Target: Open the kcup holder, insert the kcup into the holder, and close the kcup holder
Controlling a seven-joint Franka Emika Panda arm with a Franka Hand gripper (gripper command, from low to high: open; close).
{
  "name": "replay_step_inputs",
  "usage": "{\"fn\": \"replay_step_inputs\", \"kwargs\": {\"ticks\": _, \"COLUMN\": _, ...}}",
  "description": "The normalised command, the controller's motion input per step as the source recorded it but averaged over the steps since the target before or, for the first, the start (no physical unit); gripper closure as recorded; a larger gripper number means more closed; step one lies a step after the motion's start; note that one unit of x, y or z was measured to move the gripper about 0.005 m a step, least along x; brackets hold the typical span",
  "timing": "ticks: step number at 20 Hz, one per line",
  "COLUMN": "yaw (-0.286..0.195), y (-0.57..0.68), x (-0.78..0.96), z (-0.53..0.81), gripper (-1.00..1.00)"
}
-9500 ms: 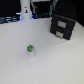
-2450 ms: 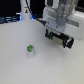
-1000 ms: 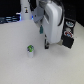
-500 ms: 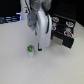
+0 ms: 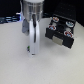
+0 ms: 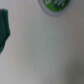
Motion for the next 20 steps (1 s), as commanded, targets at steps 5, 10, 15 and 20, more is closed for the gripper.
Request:
{"fn": "replay_step_inputs", "kwargs": {"ticks": 5, "yaw": -0.255, "y": -0.18, "x": -0.02, "z": -0.33, "gripper": -1.00}}
{"fn": "replay_step_inputs", "kwargs": {"ticks": 10, "yaw": -0.148, "y": -0.03, "x": -0.03, "z": -0.19, "gripper": -1.00}}
{"fn": "replay_step_inputs", "kwargs": {"ticks": 15, "yaw": -0.136, "y": -0.02, "x": -0.24, "z": -0.09, "gripper": -1.00}}
{"fn": "replay_step_inputs", "kwargs": {"ticks": 20, "yaw": -0.148, "y": -0.03, "x": -0.22, "z": 0.00, "gripper": 1.00}}
